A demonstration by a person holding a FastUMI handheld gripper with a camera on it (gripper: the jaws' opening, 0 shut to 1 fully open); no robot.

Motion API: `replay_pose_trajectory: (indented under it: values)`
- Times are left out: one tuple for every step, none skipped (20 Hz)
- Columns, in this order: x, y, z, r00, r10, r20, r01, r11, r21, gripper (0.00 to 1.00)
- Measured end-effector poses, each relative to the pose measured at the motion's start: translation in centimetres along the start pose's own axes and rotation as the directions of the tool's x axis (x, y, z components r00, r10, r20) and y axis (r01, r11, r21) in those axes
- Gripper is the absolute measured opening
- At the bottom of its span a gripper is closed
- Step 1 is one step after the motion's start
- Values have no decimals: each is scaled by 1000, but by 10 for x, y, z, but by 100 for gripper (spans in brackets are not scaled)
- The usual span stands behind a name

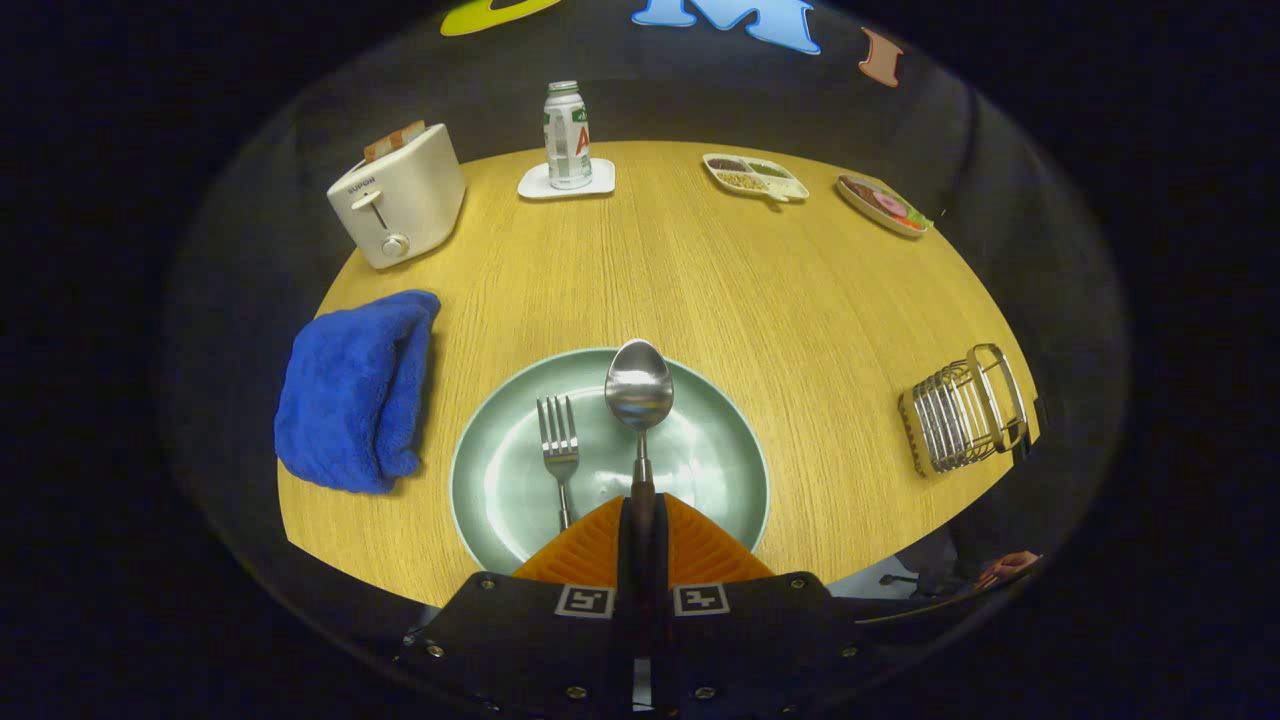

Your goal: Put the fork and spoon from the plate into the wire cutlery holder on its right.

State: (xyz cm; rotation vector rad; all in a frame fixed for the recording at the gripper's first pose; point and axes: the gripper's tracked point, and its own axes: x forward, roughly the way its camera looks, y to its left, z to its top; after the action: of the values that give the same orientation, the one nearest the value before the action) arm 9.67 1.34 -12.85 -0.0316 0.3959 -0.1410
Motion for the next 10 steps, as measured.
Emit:
replay_pose_trajectory:
  values:
    - [-9, -4, 6, 1000, -9, 23, 9, 1000, 4, 7]
    - [-16, -5, 13, 999, -6, 46, 6, 1000, 18, 8]
    - [-22, -7, 19, 998, -6, 64, 5, 1000, 28, 8]
    - [-28, -14, 26, 996, -19, 86, 16, 999, 32, 7]
    - [-34, -26, 33, 994, -44, 104, 41, 999, 33, 8]
    - [-39, -36, 39, 990, -66, 121, 62, 997, 38, 8]
    - [-45, -47, 45, 987, -83, 134, 76, 996, 55, 8]
    - [-49, -58, 51, 984, -99, 147, 89, 993, 76, 8]
    - [-53, -72, 55, 981, -123, 153, 109, 989, 98, 8]
    - [-56, -86, 57, 976, -148, 157, 130, 984, 122, 7]
